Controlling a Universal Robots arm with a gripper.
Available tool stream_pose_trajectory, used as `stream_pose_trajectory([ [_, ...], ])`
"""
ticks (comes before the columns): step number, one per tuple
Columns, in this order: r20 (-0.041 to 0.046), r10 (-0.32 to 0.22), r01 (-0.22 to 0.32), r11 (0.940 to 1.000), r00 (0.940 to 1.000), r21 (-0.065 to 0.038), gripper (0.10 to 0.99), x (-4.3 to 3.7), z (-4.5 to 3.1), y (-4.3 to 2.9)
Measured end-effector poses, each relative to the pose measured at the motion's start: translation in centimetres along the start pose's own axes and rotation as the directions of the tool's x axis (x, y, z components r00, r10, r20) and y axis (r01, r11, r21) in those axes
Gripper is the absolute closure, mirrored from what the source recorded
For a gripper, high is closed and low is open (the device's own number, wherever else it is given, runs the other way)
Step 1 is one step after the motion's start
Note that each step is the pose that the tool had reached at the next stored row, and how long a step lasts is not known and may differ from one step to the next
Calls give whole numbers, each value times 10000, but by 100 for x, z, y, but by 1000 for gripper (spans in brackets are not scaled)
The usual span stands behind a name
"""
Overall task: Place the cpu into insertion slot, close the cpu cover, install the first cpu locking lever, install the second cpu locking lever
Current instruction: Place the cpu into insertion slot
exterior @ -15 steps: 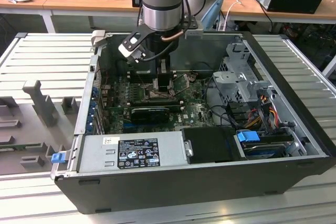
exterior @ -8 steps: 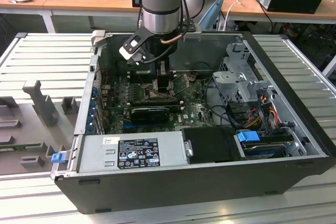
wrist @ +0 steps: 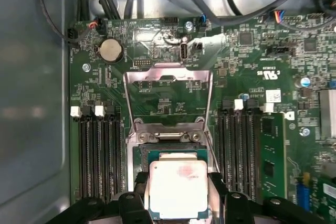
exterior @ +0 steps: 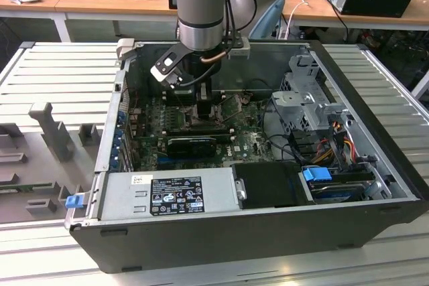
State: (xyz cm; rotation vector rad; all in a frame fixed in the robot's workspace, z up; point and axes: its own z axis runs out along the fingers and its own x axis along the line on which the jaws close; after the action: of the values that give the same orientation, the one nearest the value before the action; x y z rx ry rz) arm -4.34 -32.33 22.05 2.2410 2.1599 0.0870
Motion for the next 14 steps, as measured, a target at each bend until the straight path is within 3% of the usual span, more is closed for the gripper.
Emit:
stream_pose_trajectory([
  [4,0,-4,4,10000,10000,4,553,12,87,-7],
  [14,-4,-56,56,10000,10000,14,553,33,161,-22],
])
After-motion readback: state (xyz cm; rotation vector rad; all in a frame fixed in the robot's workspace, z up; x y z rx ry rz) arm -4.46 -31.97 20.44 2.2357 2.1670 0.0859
